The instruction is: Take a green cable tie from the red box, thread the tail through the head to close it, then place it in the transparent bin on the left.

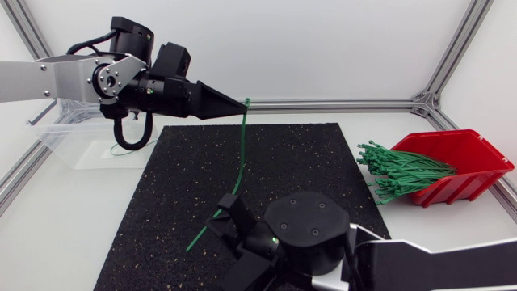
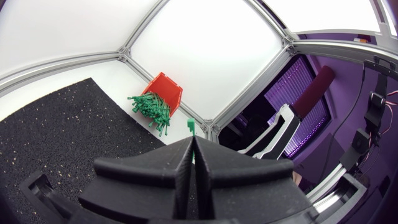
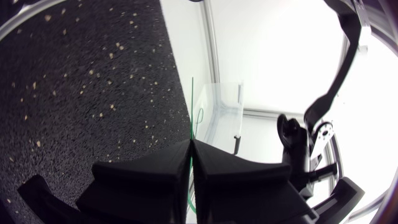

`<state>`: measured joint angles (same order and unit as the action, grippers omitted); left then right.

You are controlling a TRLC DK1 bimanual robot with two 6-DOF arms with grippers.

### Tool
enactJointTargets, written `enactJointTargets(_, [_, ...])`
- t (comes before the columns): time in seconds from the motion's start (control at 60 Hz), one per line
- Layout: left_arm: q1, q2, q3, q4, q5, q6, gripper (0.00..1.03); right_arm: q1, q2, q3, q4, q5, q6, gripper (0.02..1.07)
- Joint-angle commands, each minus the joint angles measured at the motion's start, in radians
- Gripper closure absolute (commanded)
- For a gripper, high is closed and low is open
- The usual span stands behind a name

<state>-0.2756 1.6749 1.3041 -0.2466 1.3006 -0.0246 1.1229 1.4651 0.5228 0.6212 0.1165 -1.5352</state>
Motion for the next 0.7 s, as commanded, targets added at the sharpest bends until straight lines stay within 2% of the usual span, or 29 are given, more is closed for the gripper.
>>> enactJointTargets(0.0, [0.015, -0.047, -0.042, -0.003, -0.003, 0.031, 1.0, -0.006, -0.052, 0.046, -0.074, 0.018, 0.185, 1.01])
enactJointTargets(0.117, [0.032, -0.084, -0.074, -0.002, -0.004, 0.045, 1.0, 0.006, -0.126, 0.089, -0.215, 0.034, 0.362, 1.01])
enactJointTargets(0.283, [0.035, -0.139, -0.126, 0.004, -0.006, 0.051, 1.0, -0.002, -0.204, 0.197, -0.485, 0.009, 0.63, 1.01])
enactJointTargets(0.383, [0.032, -0.172, -0.154, 0.007, -0.014, 0.051, 1.0, -0.025, -0.184, 0.292, -0.696, -0.055, 0.808, 1.01])
enactJointTargets(0.45, [0.026, -0.187, -0.167, 0.009, -0.026, 0.051, 1.0, -0.052, -0.17, 0.35, -0.818, -0.135, 0.926, 1.01])
enactJointTargets(0.617, [0.023, -0.205, -0.186, 0.009, -0.029, 0.051, 1.0, -0.127, -0.16, 0.437, -1.009, -0.259, 1.115, 1.01])
enactJointTargets(0.683, [0.023, -0.207, -0.19, 0.009, -0.029, 0.051, 1.0, -0.13, -0.149, 0.454, -1.075, -0.258, 1.149, 1.01])
